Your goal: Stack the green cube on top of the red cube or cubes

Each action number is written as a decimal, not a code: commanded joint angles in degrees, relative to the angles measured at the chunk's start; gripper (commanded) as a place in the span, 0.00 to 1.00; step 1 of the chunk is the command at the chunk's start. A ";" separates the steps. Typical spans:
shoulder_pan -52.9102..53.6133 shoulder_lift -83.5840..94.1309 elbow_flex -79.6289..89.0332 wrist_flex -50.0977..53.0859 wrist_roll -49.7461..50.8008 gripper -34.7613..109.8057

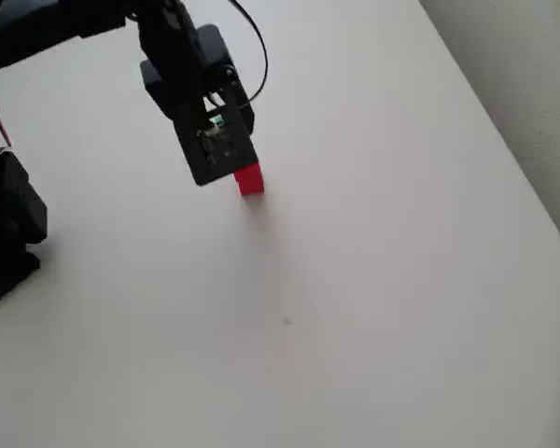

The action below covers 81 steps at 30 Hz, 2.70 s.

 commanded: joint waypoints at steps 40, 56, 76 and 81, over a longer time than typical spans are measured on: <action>0.88 -5.01 -4.04 -2.55 -0.53 0.28; 1.41 -4.57 -4.04 -1.93 -2.64 0.45; 0.00 41.31 -4.75 15.56 -5.80 0.44; -0.70 53.79 -0.53 17.67 -6.33 0.44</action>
